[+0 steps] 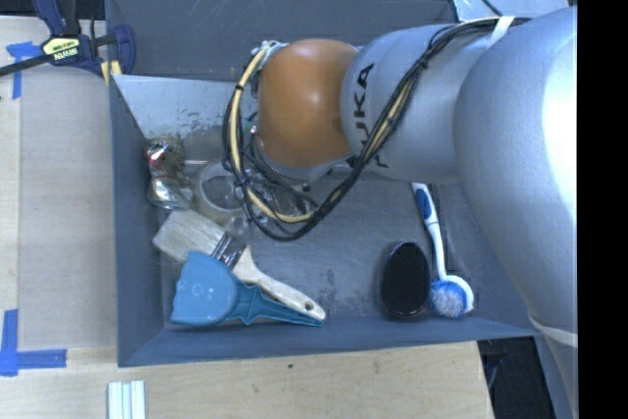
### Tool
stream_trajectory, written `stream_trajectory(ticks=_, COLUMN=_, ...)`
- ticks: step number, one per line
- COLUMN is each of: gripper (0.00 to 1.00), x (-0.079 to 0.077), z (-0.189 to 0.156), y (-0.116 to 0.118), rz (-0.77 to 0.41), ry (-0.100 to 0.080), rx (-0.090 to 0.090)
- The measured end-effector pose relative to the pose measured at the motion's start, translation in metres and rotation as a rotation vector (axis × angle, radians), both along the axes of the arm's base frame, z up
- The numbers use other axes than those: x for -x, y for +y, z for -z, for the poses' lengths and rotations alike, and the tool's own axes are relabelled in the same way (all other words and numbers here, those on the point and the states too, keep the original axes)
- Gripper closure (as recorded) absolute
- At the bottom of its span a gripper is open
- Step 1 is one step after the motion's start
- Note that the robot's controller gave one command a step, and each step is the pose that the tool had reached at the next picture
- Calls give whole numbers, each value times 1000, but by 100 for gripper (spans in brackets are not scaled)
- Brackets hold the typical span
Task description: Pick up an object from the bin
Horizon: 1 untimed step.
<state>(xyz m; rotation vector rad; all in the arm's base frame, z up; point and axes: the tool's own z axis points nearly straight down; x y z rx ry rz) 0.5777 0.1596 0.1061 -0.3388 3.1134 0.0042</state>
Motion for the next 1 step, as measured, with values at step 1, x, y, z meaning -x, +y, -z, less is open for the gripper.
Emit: stream_trajectory(ticks=1, gripper=100, x=0, z=0, y=0, rz=1, ry=0, rx=0)
